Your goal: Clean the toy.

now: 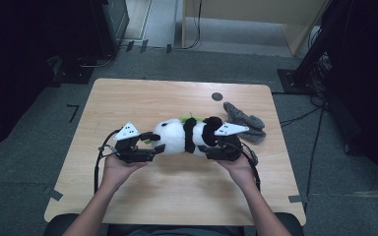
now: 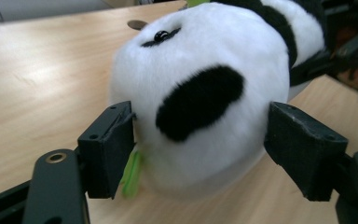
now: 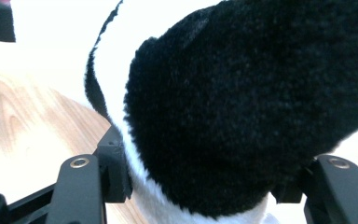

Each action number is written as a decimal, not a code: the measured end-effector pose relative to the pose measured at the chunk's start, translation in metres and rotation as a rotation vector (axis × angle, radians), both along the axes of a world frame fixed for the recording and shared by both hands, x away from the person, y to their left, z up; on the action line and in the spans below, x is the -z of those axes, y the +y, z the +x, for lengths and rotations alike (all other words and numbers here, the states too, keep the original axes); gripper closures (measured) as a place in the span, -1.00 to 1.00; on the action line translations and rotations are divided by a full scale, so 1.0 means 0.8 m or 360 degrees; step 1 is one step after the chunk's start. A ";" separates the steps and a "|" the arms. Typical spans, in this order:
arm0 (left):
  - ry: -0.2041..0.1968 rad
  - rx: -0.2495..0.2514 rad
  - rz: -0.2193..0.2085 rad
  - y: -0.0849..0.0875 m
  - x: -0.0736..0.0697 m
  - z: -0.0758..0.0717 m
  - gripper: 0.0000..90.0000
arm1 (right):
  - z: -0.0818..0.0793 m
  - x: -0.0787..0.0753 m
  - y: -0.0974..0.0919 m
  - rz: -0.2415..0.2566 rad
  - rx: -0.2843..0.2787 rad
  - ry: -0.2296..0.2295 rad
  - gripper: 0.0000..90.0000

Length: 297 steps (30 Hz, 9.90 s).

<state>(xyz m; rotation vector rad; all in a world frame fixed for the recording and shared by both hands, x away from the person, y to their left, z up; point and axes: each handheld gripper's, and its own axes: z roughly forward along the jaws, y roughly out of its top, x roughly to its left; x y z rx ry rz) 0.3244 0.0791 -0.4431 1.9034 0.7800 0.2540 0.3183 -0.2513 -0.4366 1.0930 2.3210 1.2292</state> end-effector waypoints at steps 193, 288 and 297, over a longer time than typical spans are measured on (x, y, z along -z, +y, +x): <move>0.0303 -0.0120 0.0016 0.019 0.047 0.014 -0.35 | 0.098 0.050 -0.149 -0.0049 0.0649 -0.0183 -0.20; 0.0042 -0.0125 0.0047 -0.016 0.057 0.058 -0.91 | 0.071 -0.016 -0.021 -0.0021 0.0137 0.0031 0.65; -0.0008 -0.0126 0.0081 -0.016 0.054 0.048 -0.67 | 0.092 -0.063 -0.013 -0.0077 0.0085 -0.0110 0.62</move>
